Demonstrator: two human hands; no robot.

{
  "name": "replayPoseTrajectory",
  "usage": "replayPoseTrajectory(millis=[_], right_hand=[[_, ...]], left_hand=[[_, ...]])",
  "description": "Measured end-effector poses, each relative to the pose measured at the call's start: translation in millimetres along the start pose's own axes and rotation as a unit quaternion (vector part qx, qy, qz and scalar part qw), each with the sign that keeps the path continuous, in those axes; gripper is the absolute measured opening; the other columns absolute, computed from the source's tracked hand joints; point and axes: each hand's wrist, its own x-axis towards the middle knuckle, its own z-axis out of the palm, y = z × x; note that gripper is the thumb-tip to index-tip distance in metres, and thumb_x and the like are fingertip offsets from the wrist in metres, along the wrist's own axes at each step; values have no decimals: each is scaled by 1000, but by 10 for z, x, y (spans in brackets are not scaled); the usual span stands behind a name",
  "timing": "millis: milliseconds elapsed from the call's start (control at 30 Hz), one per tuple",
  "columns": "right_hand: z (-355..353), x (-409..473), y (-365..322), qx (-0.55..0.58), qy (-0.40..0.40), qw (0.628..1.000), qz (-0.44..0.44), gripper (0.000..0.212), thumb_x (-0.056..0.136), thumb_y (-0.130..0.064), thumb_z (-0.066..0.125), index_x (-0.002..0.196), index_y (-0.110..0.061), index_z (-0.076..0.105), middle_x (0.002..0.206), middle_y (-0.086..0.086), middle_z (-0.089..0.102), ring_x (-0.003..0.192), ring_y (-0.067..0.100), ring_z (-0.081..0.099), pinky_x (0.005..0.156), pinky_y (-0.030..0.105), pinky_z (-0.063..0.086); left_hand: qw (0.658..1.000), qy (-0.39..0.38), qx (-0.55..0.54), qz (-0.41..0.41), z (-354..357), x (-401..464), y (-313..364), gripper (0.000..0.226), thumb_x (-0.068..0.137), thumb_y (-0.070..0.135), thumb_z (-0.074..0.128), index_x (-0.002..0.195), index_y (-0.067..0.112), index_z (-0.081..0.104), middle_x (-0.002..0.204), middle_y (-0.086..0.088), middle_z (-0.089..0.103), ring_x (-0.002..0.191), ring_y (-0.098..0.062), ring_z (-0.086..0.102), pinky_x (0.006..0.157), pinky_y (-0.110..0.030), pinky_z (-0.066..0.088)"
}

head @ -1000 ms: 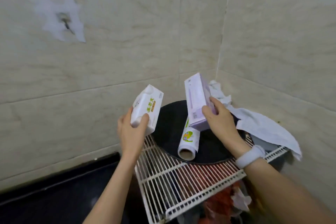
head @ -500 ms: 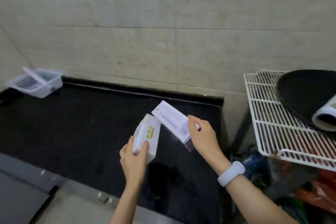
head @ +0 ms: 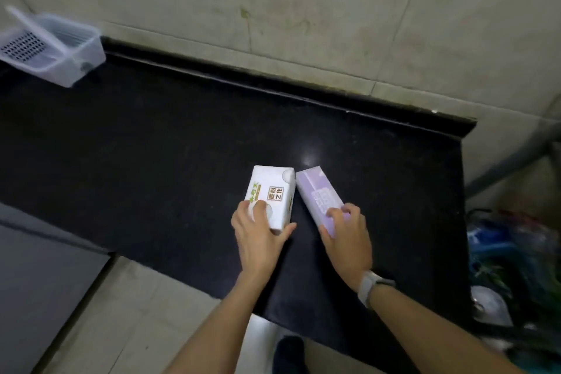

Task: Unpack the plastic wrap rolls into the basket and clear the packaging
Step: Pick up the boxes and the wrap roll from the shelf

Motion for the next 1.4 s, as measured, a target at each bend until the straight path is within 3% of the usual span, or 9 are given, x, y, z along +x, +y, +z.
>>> replayPoseTrajectory(millis=[167, 300, 467, 700, 900, 1033, 1100, 1233, 1400], right_hand=[[48, 892, -73, 55, 2, 997, 54, 30, 85, -24, 58, 112, -13, 50, 130, 9, 38, 113, 30, 42, 83, 38, 44], [2, 1340, -125, 40, -75, 996, -12, 37, 88, -22, 53, 122, -8, 50, 136, 11, 39, 124, 28, 37, 99, 38, 37], [-467, 1280, 101, 53, -108, 992, -29, 33, 91, -20, 46, 122, -10, 53, 133, 10, 51, 123, 22, 44, 102, 27, 32], [-2126, 1049, 706, 44, 16, 999, -2, 27, 91, -22, 44, 106, -13, 64, 117, 9, 66, 106, 25, 59, 91, 34, 45], [-3525, 479, 1451, -3, 203, 978, 41, 23, 89, -17, 47, 92, -7, 68, 100, 15, 71, 92, 32, 62, 80, 40, 49], [-4042, -6, 2135, -124, 325, 925, 155, 25, 86, -22, 47, 102, -13, 64, 109, 12, 64, 105, 33, 53, 87, 46, 46], [-4137, -161, 2459, -160, 297, 899, 279, 41, 84, -37, 50, 119, -15, 51, 125, 13, 50, 116, 35, 43, 91, 48, 41], [-4072, -252, 2874, 108, 205, 885, 404, 82, 78, -46, 59, 140, -15, 15, 135, 22, 38, 120, 39, 42, 98, 42, 37], [-4049, -274, 3014, 305, 259, 855, 331, 72, 79, -25, 61, 137, -13, 21, 126, 16, 52, 109, 31, 52, 97, 41, 43]], left_hand=[[993, -98, 39, 51, 58, 993, 50, 81, 74, 41, 72, 138, 16, 28, 150, -19, 9, 138, -42, 1, 114, -53, 17], [980, -179, 65, 57, 52, 1438, 259, 82, 79, 35, 68, 143, 23, 18, 154, -16, -2, 140, -39, -9, 115, -55, 9], [989, -116, 67, 60, 54, 1285, 701, 55, 86, 33, 54, 136, 21, 35, 154, -11, 14, 142, -31, -2, 110, -62, 1], [974, -77, -73, 202, 147, 875, 2231, 40, 88, 19, 51, 128, 12, 50, 142, -10, 41, 131, -28, 33, 106, -42, 28], [895, -116, -142, 407, 314, 275, 3793, 39, 88, 13, 51, 126, 6, 50, 129, -14, 50, 122, -29, 43, 103, -35, 31], [842, -188, -157, 480, 600, -299, 4550, 42, 93, 22, 46, 133, 9, 43, 137, -12, 44, 126, -23, 40, 105, -32, 30], [832, -209, -111, 501, 800, -561, 4796, 48, 94, 30, 43, 138, 13, 36, 146, -10, 36, 135, -23, 31, 111, -37, 26], [824, -244, 57, 509, 1164, -927, 4936, 55, 94, 47, 32, 142, 21, 28, 156, -2, 19, 144, -18, 5, 112, -51, 15], [823, -216, 86, 518, 1262, -976, 4856, 52, 94, 48, 28, 138, 22, 37, 153, 2, 26, 144, -15, 6, 112, -51, 13]])
